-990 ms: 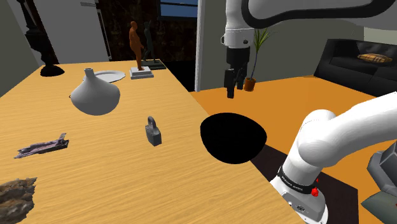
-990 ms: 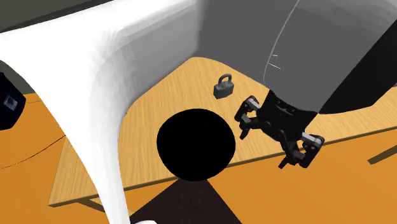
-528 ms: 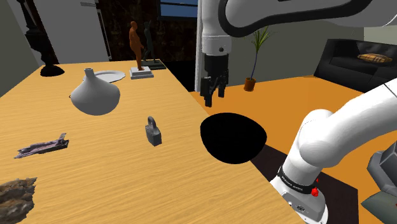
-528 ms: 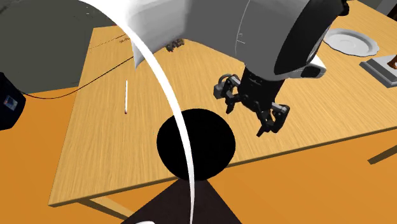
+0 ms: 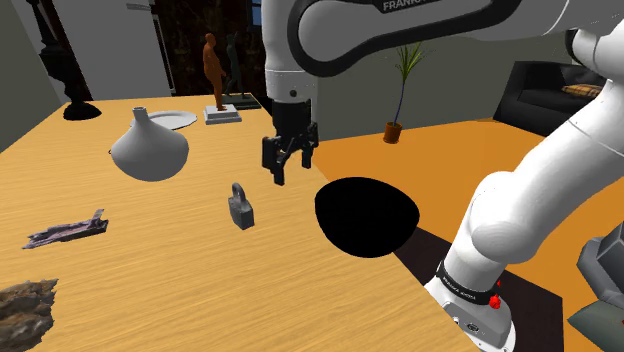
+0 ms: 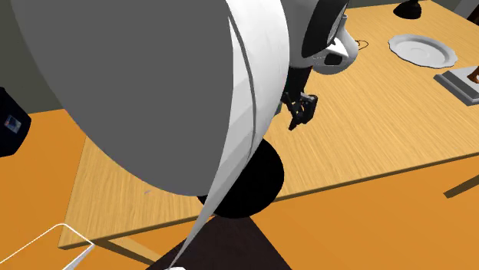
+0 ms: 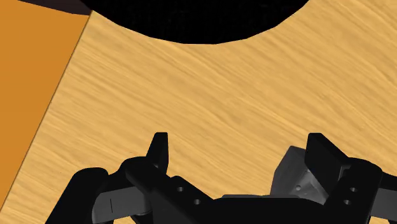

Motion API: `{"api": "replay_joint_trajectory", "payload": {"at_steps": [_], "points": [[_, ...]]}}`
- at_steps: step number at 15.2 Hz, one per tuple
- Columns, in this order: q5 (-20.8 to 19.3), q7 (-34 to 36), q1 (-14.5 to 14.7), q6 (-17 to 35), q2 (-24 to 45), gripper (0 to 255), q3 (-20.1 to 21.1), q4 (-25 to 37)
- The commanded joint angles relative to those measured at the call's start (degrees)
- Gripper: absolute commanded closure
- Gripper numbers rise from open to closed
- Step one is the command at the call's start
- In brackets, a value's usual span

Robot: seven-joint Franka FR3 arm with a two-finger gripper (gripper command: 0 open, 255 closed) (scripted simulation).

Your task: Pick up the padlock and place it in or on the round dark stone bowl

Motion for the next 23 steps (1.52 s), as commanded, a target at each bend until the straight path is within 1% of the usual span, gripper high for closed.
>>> {"api": "replay_joint_trajectory", "payload": {"at_steps": [1,4,7,8,15,23], "points": [[-0.4,2.6,0.2,1.8,3.5,0,1.9,2.2],[-1.9,6.8,0.6,3.8,9.4,0,4.5,6.8],[-4.4,11.3,1.3,5.3,15.8,0,6.8,12.0],[-4.6,11.5,1.4,5.4,16.1,0,6.8,12.2],[-4.9,11.8,1.7,11.1,17.2,0,7.2,7.5],[-4.9,11.8,1.7,11.1,17.2,0,7.2,7.5]]}}
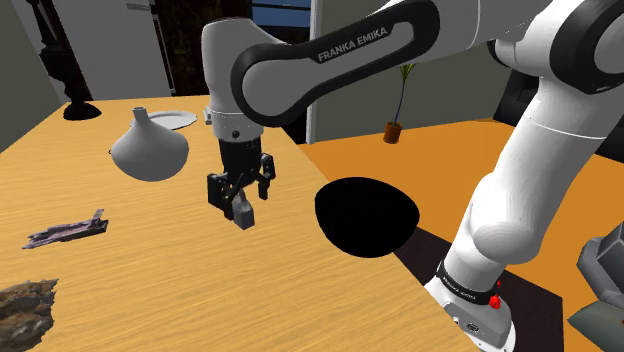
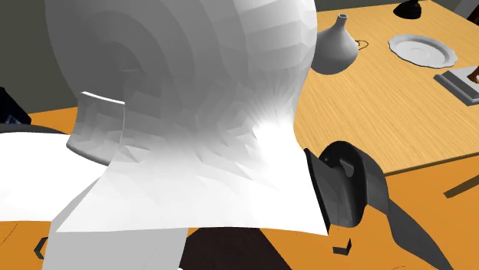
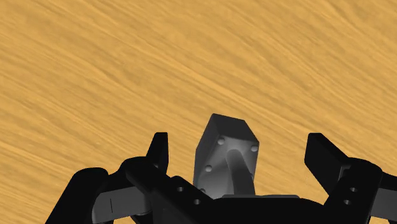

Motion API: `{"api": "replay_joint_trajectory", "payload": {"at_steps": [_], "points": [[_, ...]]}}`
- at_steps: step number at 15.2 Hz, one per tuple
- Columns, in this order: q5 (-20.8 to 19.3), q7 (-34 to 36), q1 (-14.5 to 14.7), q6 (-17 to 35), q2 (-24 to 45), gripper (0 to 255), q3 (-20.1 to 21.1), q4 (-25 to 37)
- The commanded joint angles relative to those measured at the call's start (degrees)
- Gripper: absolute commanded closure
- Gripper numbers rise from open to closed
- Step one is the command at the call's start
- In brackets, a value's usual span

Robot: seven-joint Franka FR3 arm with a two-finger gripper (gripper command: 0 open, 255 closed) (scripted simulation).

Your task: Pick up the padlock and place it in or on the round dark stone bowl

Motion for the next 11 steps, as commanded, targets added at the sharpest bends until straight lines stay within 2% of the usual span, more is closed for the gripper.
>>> {"api": "replay_joint_trajectory", "payload": {"at_steps": [1,11], "points": [[0.0,0.0,0.0,0.0,0.0,255,0.0,0.0],[0.1,0.0,0.0,-0.7,-0.2,255,0.0,0.6]]}}
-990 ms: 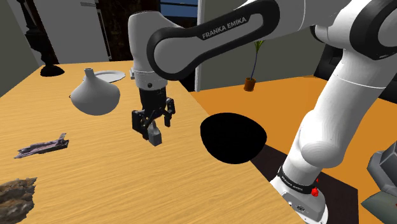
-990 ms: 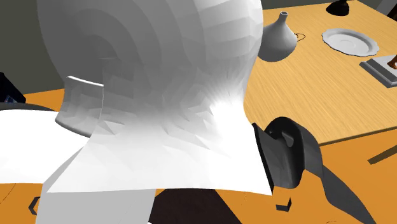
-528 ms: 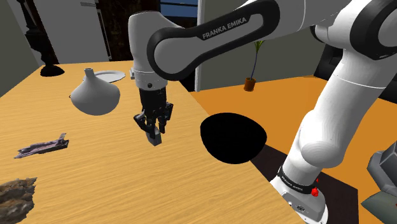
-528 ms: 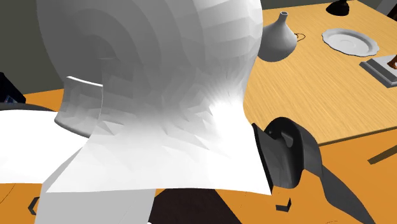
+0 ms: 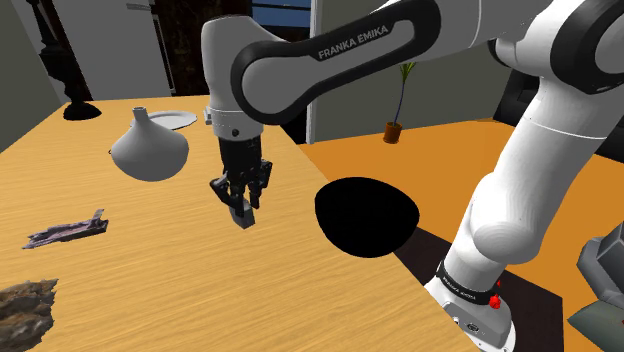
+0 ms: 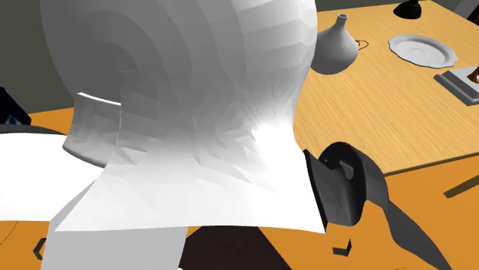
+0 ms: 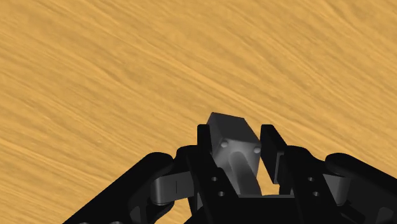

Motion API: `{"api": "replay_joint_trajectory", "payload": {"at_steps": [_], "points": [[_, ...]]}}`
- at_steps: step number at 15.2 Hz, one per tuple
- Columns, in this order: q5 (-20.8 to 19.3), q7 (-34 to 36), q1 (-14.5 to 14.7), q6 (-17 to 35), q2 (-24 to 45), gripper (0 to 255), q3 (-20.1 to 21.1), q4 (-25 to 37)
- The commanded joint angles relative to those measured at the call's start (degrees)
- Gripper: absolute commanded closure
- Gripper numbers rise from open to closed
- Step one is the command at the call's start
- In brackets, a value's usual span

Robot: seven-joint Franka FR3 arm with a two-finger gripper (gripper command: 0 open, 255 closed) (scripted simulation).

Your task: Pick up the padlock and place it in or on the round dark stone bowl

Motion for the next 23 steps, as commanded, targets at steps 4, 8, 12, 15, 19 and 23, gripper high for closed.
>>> {"api": "replay_joint_trajectory", "payload": {"at_steps": [4,8,12,15,19,23], "points": [[0.3,-0.1,-0.1,-3.4,-0.8,255,-0.1,2.7],[0.4,0.0,-0.2,-6.5,-1.3,255,-0.3,5.3],[0.5,0.0,-0.2,-9.5,-1.5,255,-0.4,8.1],[0.4,0.2,-0.3,-11.8,-1.6,255,-0.4,10.4],[0.3,0.4,-0.3,-14.9,-1.4,255,-0.5,13.6],[0.1,0.7,-0.3,-18.0,-1.1,255,-0.5,17.1]]}}
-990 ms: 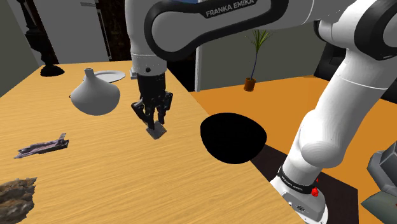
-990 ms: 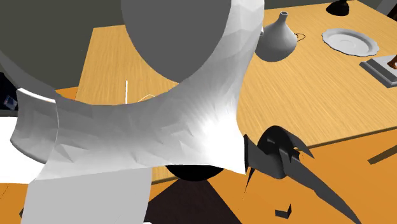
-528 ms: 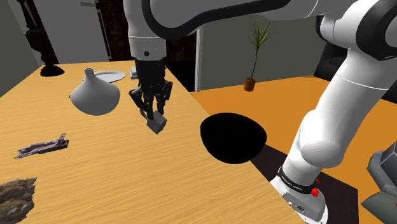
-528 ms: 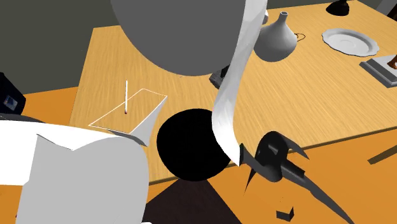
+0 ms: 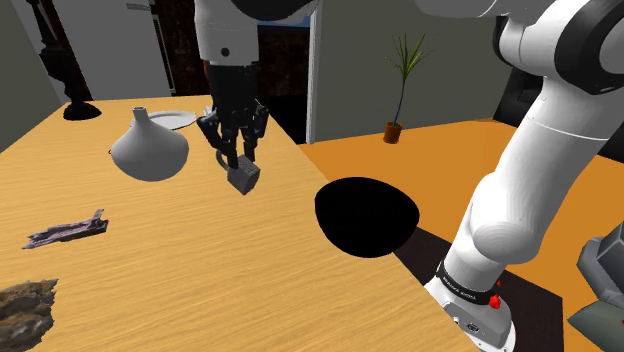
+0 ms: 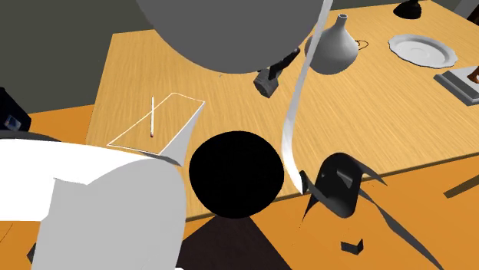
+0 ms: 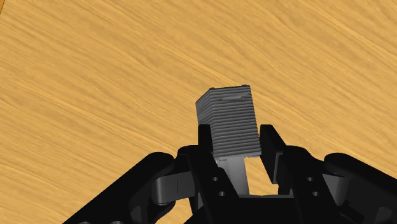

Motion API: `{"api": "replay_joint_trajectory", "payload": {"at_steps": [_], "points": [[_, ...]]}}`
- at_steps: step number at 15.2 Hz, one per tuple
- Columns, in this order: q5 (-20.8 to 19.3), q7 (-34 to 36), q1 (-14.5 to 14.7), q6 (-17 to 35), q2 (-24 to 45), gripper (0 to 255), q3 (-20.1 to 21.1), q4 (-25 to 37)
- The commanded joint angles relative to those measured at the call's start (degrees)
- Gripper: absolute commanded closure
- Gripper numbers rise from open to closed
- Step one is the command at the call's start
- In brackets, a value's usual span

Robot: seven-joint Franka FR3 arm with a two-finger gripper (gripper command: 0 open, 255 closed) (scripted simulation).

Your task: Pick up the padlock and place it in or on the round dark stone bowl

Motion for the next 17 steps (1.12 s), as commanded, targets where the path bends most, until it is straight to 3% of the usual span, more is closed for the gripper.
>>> {"api": "replay_joint_trajectory", "payload": {"at_steps": [1,9,17], "points": [[-0.1,0.1,0.0,-1.5,0.1,255,0.0,1.6],[-0.7,1.0,0.1,-7.3,1.6,255,0.2,8.7],[7.2,-5.0,0.3,-7.9,-19.3,255,-4.5,-10.3]]}}
